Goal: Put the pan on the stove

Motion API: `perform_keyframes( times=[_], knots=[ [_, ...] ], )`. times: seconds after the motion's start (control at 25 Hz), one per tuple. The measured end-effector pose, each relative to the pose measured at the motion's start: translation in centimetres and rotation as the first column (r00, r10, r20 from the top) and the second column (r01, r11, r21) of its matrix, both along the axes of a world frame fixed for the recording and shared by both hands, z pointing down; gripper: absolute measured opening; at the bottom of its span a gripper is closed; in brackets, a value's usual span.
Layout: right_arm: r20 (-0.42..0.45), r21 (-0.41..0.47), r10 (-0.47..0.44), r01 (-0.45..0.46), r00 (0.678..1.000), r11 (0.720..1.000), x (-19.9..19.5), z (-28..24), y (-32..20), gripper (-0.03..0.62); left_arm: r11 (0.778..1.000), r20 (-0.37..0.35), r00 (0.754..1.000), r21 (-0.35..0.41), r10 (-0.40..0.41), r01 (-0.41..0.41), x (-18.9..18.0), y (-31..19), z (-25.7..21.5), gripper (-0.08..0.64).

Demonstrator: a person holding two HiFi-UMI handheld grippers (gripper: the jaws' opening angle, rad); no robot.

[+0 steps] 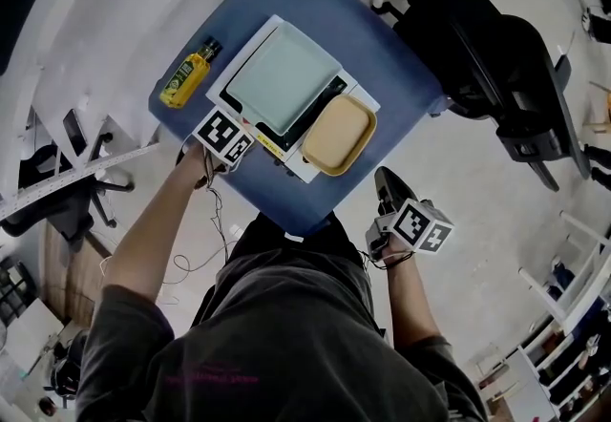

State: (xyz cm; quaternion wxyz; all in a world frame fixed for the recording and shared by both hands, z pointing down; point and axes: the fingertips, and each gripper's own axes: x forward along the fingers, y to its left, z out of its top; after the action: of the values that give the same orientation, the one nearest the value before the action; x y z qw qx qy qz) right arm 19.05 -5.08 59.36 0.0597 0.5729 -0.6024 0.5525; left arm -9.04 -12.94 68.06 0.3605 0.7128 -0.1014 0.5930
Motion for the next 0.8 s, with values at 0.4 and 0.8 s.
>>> perform_keyframes(
  times=[0.4, 0.8],
  knots=[
    [-0.017, 0.004, -0.013, 0.013, 1.000, 1.000, -0.6, -0.2, -0.1, 0.003, 1.000, 0.028, 1.000, 0.001, -0.004, 0.004, -0.9, 0.3, -0.5, 0.234],
    [-0.013, 0.026, -0.036, 0.036, 0.999, 0.999, -1.8, -0.5, -0.5, 0.003, 0.993, -0.046, 0.997, 0.098, -0.060, 0.064, -1.4, -0.8, -3.9, 0.287]
  ],
)
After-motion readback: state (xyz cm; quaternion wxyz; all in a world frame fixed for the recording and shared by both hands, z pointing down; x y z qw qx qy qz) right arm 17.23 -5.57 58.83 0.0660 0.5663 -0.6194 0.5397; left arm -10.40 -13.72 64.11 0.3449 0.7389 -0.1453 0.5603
